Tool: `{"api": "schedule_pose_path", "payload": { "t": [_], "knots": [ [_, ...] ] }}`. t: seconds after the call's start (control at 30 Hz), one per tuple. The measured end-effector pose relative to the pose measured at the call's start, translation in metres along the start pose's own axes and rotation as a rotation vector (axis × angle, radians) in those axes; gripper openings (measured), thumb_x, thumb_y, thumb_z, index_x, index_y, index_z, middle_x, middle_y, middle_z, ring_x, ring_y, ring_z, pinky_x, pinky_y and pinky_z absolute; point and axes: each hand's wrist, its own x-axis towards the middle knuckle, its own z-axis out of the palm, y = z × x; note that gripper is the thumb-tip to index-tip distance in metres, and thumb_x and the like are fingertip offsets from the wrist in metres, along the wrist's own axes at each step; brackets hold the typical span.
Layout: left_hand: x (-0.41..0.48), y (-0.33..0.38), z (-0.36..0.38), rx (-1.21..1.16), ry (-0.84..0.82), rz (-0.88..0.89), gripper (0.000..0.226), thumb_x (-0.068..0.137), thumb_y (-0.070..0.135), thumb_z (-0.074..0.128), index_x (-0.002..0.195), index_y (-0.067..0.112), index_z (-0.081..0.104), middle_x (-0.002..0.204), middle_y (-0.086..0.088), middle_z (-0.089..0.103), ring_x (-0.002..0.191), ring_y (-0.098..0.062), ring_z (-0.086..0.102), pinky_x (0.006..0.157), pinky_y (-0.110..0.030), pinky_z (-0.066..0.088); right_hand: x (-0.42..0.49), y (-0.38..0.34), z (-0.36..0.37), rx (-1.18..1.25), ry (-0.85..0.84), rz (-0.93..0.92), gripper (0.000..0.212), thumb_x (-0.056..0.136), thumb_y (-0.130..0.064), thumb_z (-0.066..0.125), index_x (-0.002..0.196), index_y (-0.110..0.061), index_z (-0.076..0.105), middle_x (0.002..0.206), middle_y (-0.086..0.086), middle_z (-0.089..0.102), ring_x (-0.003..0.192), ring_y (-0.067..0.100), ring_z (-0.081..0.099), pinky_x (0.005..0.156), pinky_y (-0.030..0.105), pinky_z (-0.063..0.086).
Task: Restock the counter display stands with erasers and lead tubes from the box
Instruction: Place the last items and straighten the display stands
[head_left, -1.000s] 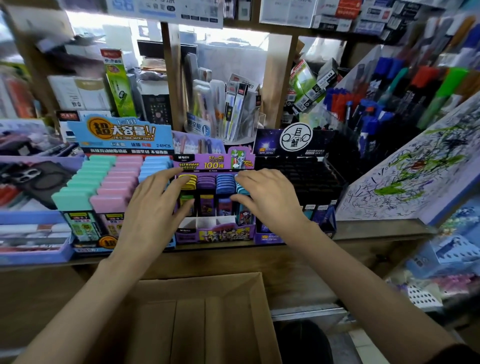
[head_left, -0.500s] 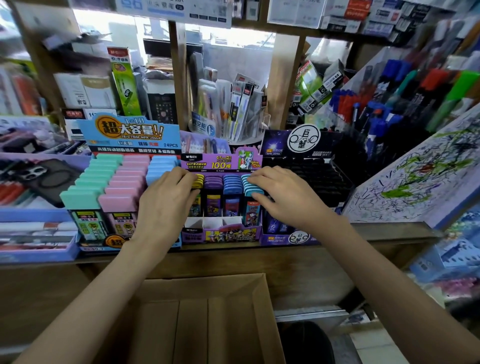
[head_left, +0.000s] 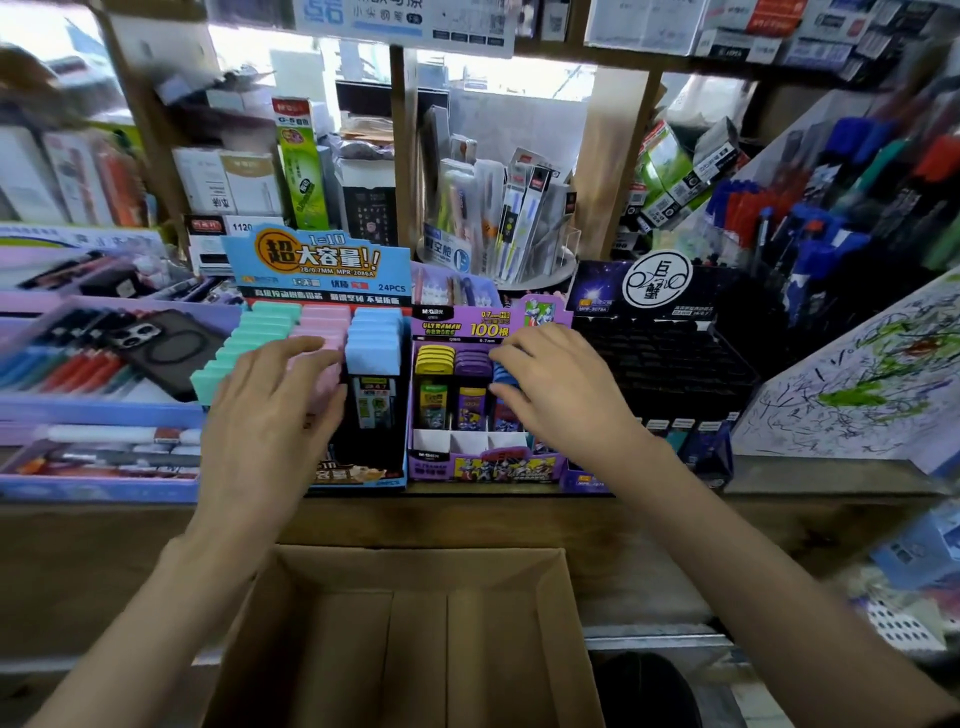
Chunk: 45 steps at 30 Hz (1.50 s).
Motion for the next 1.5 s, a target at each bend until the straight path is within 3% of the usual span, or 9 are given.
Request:
{"api": "schedule_pose_path", "payload": {
  "t": [0.27,0.4,0.57,0.67,0.77,0.87,1.2,1.37,1.5],
  "knots": [
    [-0.002,-0.024,-0.012,-0.01,0.016,0.027,0.037,0.081,0.023,0.065,0.111,0.002,0.062,0.111,-0.019,0.058,0.1,-0.032,0.048,0.071,-0.046,0.047,0.001,-0.007,-0.001,0.029,0.058,0.015,0.033,0.093,-0.027,0.055,0.121,-0.009,0.058,0.116,0.008,0.059,0.112,0.028,0.05,0.098,0.039,0.036],
    [-0.01,-0.039,-0.015,0.012,0.045,0.022,0.029,0.086,0.019,0.068,0.108,0.001,0.063,0.109,-0.02,0.059,0.098,-0.037,0.054,0.074,-0.048,0.046,0.01,-0.026,-0.002,0.053,0.18,-0.045,0.022,0.088,-0.02,0.063,0.104,-0.006,0.067,0.105,0.01,0.065,0.103,0.03,0.058,0.09,0.041,0.044],
    [-0.011,-0.047,-0.018,0.029,-0.039,0.054,0.03,0.089,0.023,0.053,0.101,0.001,0.068,0.102,-0.018,0.064,0.088,-0.04,0.06,0.071,-0.046,0.048,0.027,-0.034,0.006,0.018,0.061,-0.011,0.026,0.099,-0.019,0.039,0.115,-0.016,0.059,0.114,0.0,0.058,0.11,0.021,0.045,0.093,0.029,0.029],
    [-0.009,-0.05,-0.021,0.026,-0.065,0.046,0.031,0.088,0.023,0.055,0.104,0.0,0.067,0.104,-0.018,0.063,0.09,-0.039,0.06,0.071,-0.047,0.05,0.035,-0.046,0.001,0.098,0.127,-0.057,0.023,0.096,-0.018,0.049,0.11,-0.009,0.064,0.109,0.007,0.061,0.104,0.027,0.051,0.09,0.036,0.039],
    [-0.006,-0.061,-0.023,0.034,-0.058,0.023,0.035,0.083,0.023,0.059,0.107,-0.002,0.066,0.109,-0.022,0.063,0.094,-0.042,0.06,0.074,-0.051,0.051,0.053,-0.07,0.0,0.103,0.107,-0.155,0.026,0.094,-0.016,0.052,0.116,-0.007,0.061,0.118,0.011,0.059,0.109,0.031,0.052,0.09,0.042,0.041],
    [-0.001,-0.072,-0.023,0.028,-0.088,0.012,0.038,0.087,0.027,0.063,0.112,-0.003,0.065,0.114,-0.021,0.063,0.099,-0.041,0.06,0.081,-0.051,0.05,0.075,-0.085,0.007,0.032,0.069,-0.159,0.034,0.094,-0.018,0.046,0.127,-0.012,0.051,0.13,0.007,0.051,0.117,0.03,0.047,0.094,0.037,0.033],
    [-0.005,-0.064,-0.02,-0.063,-0.092,-0.004,0.025,0.086,0.008,0.065,0.11,-0.001,0.068,0.113,-0.019,0.065,0.1,-0.039,0.062,0.069,-0.048,0.054,0.086,-0.092,0.015,-0.102,0.069,-0.162,0.029,0.094,-0.016,0.048,0.12,-0.007,0.051,0.112,0.008,0.059,0.103,0.029,0.055,0.085,0.035,0.036],
    [-0.014,-0.058,-0.01,-0.087,-0.114,-0.061,0.033,0.089,0.007,0.054,0.119,-0.004,0.061,0.128,-0.023,0.056,0.125,-0.041,0.048,0.078,-0.056,0.053,0.082,-0.094,0.018,-0.11,0.064,-0.148,0.031,0.097,-0.009,0.037,0.126,-0.002,0.043,0.125,0.014,0.053,0.116,0.031,0.049,0.097,0.037,0.031],
    [-0.015,-0.059,-0.011,-0.126,-0.153,-0.075,0.038,0.09,0.008,0.053,0.127,-0.003,0.054,0.138,-0.022,0.047,0.129,-0.04,0.044,0.081,-0.054,0.053,0.071,-0.094,0.012,-0.031,0.028,-0.143,0.053,0.094,-0.005,0.039,0.144,-0.001,0.024,0.151,0.018,0.026,0.14,0.031,0.023,0.114,0.039,0.011]
  ]
}}
